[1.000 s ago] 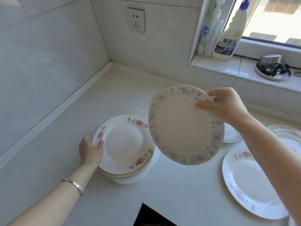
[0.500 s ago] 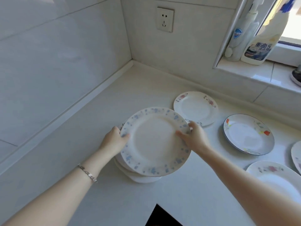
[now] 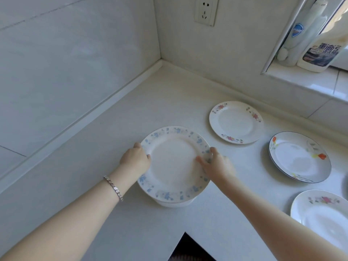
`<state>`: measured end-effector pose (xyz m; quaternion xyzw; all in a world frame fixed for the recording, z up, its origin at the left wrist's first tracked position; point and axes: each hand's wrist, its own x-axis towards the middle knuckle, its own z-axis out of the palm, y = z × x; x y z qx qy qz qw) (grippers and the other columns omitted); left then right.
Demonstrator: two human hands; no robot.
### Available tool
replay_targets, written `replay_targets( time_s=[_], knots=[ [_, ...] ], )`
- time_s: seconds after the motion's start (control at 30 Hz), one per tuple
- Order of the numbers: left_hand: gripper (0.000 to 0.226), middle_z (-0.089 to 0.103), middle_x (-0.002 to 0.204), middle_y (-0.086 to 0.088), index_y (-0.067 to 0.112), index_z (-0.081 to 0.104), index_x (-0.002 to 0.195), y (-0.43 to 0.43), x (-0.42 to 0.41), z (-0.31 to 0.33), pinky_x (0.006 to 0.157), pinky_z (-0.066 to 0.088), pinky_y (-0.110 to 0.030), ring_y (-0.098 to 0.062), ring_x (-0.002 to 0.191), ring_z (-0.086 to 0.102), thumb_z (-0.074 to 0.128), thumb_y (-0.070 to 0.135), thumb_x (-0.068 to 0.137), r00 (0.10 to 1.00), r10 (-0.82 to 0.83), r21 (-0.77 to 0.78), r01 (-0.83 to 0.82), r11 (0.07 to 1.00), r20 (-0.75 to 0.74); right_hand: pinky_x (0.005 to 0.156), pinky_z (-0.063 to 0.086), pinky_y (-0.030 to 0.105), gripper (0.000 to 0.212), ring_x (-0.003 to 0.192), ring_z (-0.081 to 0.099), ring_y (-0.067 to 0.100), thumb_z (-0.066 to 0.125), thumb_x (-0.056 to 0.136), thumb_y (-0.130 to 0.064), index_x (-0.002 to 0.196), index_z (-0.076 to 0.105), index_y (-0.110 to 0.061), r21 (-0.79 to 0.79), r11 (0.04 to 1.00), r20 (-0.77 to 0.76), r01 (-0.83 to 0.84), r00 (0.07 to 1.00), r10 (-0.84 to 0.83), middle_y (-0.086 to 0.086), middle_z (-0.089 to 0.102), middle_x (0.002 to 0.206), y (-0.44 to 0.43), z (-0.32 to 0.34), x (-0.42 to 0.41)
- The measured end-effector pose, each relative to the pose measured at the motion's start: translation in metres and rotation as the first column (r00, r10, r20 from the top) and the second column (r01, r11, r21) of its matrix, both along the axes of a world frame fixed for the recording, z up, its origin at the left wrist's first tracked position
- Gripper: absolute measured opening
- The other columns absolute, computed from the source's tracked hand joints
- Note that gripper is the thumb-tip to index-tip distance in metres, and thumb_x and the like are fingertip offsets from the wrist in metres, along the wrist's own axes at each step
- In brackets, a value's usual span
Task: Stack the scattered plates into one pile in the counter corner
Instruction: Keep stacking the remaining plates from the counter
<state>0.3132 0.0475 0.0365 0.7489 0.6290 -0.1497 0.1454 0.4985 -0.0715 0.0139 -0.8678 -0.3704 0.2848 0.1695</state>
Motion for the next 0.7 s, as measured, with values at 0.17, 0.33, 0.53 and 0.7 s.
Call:
replay_targets(
  time_s=[0.17, 0.33, 0.53, 0.7],
  knots=[
    [0.043, 0.056, 0.124, -0.024, 0.003, 0.039, 0.125, 0.006, -0.003, -0.001, 0.091, 0.044, -0.038, -0.038, 0.117, 0.054, 0.040, 0.033, 0.094, 1.000, 0.005, 0.032, -0.005, 0.999, 0.005, 0.065, 0.041, 0.029, 0.050, 0.096, 0.062, 0.029, 0.046, 0.088, -0.051, 0.126, 0.043, -0.019, 0.001, 1.000, 0.092, 0.010, 0.996, -0.010, 0.008, 0.064, 0.104, 0.000, 0.000, -0.002],
    [0.042, 0.058, 0.119, -0.011, 0.011, 0.049, 0.125, 0.015, -0.009, -0.022, 0.093, 0.045, -0.037, -0.028, 0.106, 0.058, 0.036, 0.038, 0.095, 0.646, 0.439, -0.277, -0.342, 0.898, 0.624, 0.080, 0.052, 0.032, 0.057, 0.105, 0.057, 0.021, 0.061, 0.085, -0.029, 0.138, 0.040, -0.022, 0.200, 0.894, -0.585, 0.401, 0.781, -0.219, 0.002, 0.046, 0.116, 0.012, -0.017, 0.001],
    [0.055, 0.060, 0.129, -0.005, 0.021, 0.049, 0.134, 0.011, -0.013, -0.042, 0.083, 0.049, -0.036, -0.026, 0.114, 0.059, 0.029, 0.055, 0.095, 0.174, 0.808, -0.731, -0.352, 0.584, 0.562, 0.050, 0.048, 0.014, 0.034, 0.074, 0.059, 0.008, 0.058, 0.090, -0.024, 0.123, 0.052, -0.024, 0.148, 0.829, -0.833, 0.539, 0.520, -0.189, -0.008, 0.062, 0.091, 0.015, -0.025, 0.000],
    [0.057, 0.058, 0.132, -0.006, 0.025, 0.046, 0.137, 0.011, -0.015, -0.049, 0.079, 0.051, -0.035, -0.026, 0.117, 0.058, 0.029, 0.058, 0.093, 0.186, 0.802, -0.716, -0.370, 0.592, 0.568, 0.073, 0.054, 0.032, 0.039, 0.094, 0.065, 0.020, 0.059, 0.088, -0.027, 0.126, 0.052, -0.026, 0.112, 0.846, -0.842, 0.521, 0.502, -0.197, 0.000, 0.066, 0.106, 0.014, -0.033, 0.005]
  ],
)
